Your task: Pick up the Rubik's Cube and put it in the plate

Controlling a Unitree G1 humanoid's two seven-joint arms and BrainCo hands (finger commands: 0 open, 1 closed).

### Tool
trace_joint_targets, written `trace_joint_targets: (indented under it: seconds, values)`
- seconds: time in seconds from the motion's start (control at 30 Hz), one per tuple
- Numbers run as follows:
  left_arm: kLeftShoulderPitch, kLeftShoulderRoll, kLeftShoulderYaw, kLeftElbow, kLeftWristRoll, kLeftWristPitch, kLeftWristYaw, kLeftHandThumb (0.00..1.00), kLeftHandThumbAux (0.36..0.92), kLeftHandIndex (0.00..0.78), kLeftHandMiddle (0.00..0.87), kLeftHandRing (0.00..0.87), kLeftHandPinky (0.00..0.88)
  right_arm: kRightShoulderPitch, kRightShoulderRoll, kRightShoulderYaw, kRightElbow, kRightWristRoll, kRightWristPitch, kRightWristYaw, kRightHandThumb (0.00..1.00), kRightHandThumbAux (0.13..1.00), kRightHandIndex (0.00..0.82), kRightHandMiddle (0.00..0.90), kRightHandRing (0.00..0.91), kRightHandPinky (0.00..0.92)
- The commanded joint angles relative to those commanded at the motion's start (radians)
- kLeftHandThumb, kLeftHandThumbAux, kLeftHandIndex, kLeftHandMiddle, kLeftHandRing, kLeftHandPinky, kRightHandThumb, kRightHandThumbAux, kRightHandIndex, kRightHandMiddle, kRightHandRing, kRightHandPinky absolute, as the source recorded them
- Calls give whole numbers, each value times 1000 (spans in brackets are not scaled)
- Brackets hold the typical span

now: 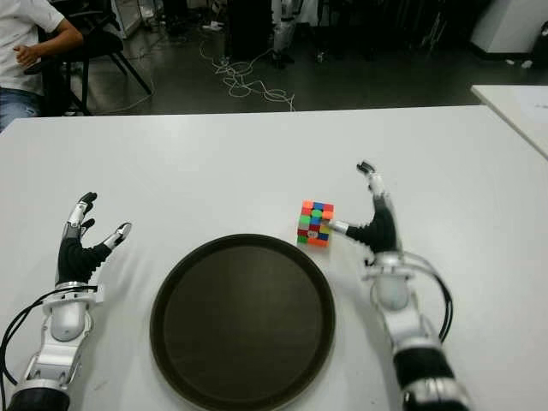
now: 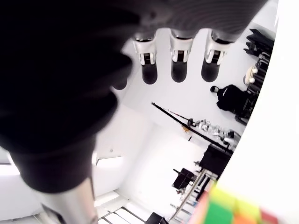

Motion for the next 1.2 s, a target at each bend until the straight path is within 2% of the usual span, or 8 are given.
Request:
trace_joint_targets:
  seconds: [0.2,0.37,0.47,0.57,0.73,0.93,1.2]
  values:
    - [-3,-1,-2,-3,11,-14,14,0,652,0,0,0,13,-25,-16,13,3,-22,23,-6,0,796,22,9,3,28]
    - [-19,6,2,18,17,-18,29,0,657,0,0,0,24,-36,-30,24,-31,-27,71,26,0,707,18,2,0,33]
    - [-45,15,11,90,9,-41,36,0,668,0,0,0,31,-44,-41,30,-40,-31,90,41,0,674,19,4,3,43]
    - [-55,18,13,119,8,-57,40,0,674,0,0,0,35,-43,-44,31,-48,-32,98,47,0,656,20,6,5,49]
    - [-53,9,11,102,15,-38,50,0,685,0,0,0,24,-53,-54,33,-66,-15,128,95,0,662,26,16,10,51]
    - [-67,16,15,126,18,-41,64,0,695,0,0,0,28,-53,-62,31,-95,2,144,146,0,706,29,19,6,46]
    - [-129,32,39,176,12,-54,105,0,669,0,0,0,65,-56,-68,29,-125,30,170,218,0,716,16,6,0,41]
